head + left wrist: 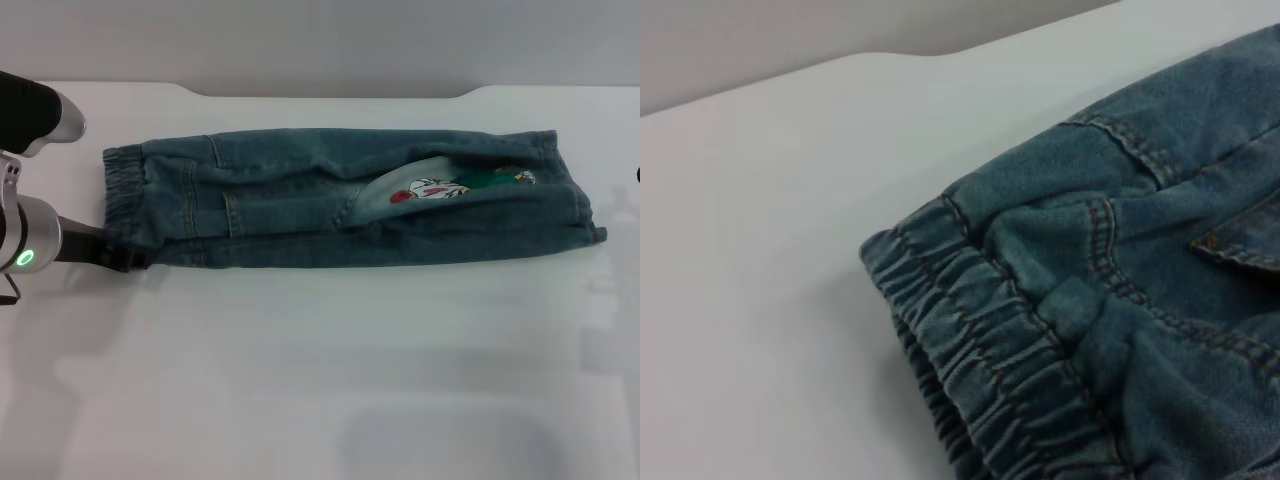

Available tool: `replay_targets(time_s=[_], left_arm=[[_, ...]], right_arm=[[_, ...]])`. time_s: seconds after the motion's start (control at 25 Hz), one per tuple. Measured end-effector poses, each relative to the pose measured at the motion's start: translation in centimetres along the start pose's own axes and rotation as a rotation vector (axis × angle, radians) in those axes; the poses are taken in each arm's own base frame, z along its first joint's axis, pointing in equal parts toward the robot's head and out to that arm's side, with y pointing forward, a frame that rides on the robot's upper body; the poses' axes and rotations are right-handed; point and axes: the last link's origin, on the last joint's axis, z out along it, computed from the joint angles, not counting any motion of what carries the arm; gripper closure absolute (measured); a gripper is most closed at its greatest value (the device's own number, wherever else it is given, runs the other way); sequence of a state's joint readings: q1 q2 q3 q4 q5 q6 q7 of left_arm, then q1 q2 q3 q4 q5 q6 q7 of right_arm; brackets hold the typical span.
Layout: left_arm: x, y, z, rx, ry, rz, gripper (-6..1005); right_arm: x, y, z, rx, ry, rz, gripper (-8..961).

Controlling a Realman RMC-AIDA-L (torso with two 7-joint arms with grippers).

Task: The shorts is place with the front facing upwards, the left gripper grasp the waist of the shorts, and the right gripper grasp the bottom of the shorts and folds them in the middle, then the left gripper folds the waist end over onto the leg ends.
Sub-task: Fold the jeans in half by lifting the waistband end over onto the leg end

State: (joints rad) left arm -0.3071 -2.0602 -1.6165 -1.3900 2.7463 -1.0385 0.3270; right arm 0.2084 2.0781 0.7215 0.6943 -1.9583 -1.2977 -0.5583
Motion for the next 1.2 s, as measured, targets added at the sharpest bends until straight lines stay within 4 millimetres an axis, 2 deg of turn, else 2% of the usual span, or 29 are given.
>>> replay_targets(time_s=[0.08,0.32,0.64,0.84,1.2], left_arm=[[-0.1,0.0,0.0,0.000,0.003,-0.005,239],[-0.5,-0.1,-0.1,0.003,0.010,-0.021,453],[-0.5,0.1,-0.6,-0.012,0.045,-0.045,826],[0.4,0.3,-2.4,-0.021,0.122,-0.052,869],[2.2,1.2,-6.3,-0.043,0.287,-0.052,884]], right_arm=[[0.0,0.0,0.0,0.000,0.000,0.000,954],[0.0,0.0,-0.2,-0.005,-0.003,-0.004,954],[-0.2,0.1,-0.2,-0.011,-0.011,-0.003,954],[-0.3,0.2,-0.2,-0.019,-0.014,-0.006,954],[-0.3,0.5,0.0,-0.033,-0.016,-0.007,953]])
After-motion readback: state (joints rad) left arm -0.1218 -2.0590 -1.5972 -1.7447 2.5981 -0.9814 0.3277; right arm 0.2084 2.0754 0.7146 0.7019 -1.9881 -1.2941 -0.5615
